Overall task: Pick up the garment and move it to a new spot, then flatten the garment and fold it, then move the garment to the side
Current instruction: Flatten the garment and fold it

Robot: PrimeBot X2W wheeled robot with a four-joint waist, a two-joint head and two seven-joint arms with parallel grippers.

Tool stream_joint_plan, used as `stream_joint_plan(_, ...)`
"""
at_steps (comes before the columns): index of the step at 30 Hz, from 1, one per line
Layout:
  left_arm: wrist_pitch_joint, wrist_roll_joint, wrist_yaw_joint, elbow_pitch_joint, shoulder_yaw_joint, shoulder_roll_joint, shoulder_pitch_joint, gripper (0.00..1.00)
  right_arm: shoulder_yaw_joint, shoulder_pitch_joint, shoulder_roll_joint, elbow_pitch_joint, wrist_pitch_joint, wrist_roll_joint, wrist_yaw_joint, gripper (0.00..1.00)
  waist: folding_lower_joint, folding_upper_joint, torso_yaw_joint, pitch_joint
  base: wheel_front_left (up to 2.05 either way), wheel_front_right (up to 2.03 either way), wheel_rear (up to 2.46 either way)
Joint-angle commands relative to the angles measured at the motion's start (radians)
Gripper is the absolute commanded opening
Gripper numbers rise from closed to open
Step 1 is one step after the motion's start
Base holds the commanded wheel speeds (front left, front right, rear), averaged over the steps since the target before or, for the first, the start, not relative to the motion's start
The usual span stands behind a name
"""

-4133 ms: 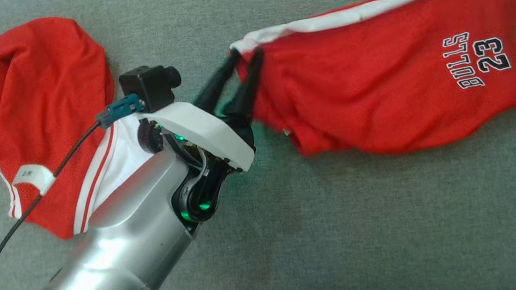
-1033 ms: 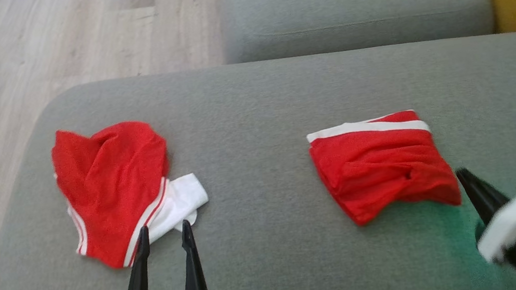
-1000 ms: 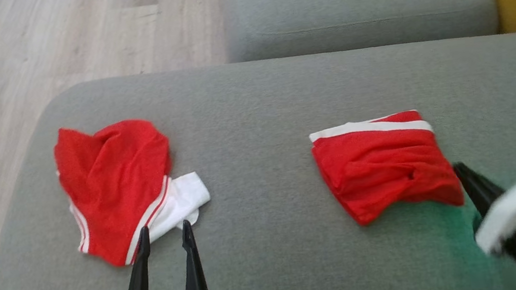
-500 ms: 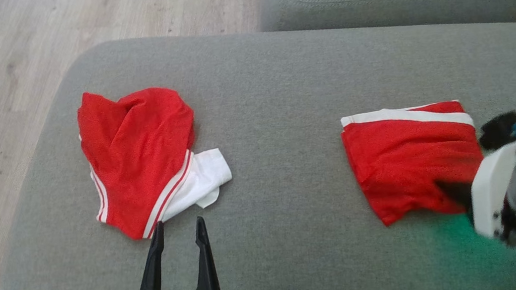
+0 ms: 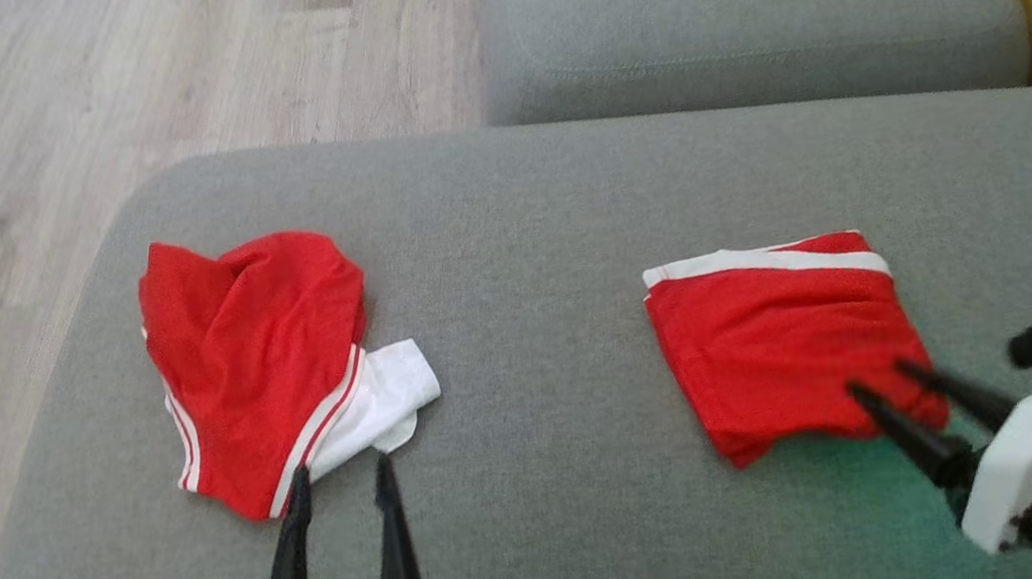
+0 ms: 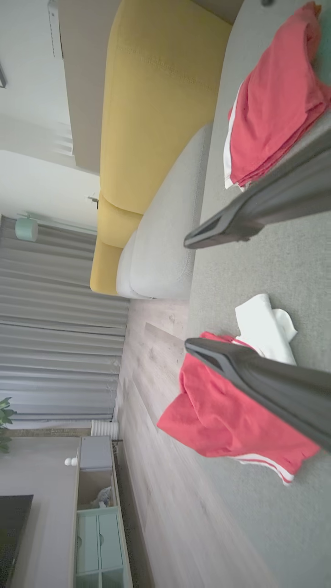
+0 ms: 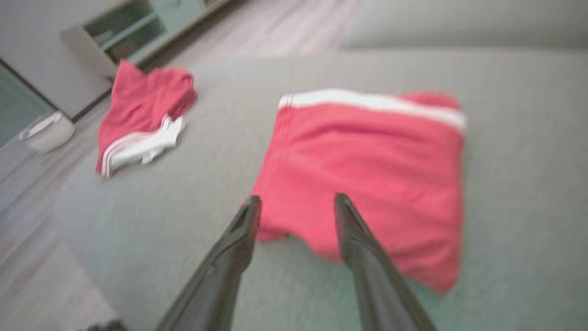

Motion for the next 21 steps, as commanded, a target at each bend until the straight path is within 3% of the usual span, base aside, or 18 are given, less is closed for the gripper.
stream_joint_plan(1,-0.005,0.011,0.004,-0.028,0.044,-0.008,-0.010,1.00,-0.041,0.004,0.003,0.005,-0.085,-0.052,0.007,1.00,0.0001,0.0000,-0.010,-0.015,0.00,0.00,0.00)
stream_joint_plan(6,-0.005,0.018,-0.003,-0.021,0.078,-0.006,0.027,1.00,-0.217,0.079,0.176,0.138,-0.334,-0.263,0.007,1.00,0.0001,0.0000,-0.040,-0.051,0.00,0.00,0.00)
stream_joint_plan(9,-0.005,0.024,-0.010,-0.007,0.100,-0.004,0.048,1.00,-0.352,0.122,0.289,0.175,-0.359,-0.450,0.007,1.00,0.0001,0.0000,-0.061,-0.077,0.00,0.00,0.00)
stream_joint_plan(14,-0.005,0.038,-0.034,0.031,0.129,0.002,0.075,1.00,-0.589,0.254,0.495,0.023,-0.360,-0.744,0.007,1.00,0.0001,0.0000,-0.095,-0.115,0.00,0.00,0.00)
stream_joint_plan(17,-0.005,0.050,-0.048,0.059,0.141,0.005,0.083,1.00,-0.617,0.327,0.554,-0.047,-0.361,-0.825,0.007,1.00,0.0001,0.0000,-0.111,-0.132,0.00,0.00,0.00)
stream_joint_plan(21,-0.005,0.062,-0.057,0.097,0.161,0.005,0.095,1.00,-0.598,0.384,0.574,-0.083,-0.361,-0.857,0.007,1.00,0.0001,0.0000,-0.131,-0.149,0.00,0.00,0.00)
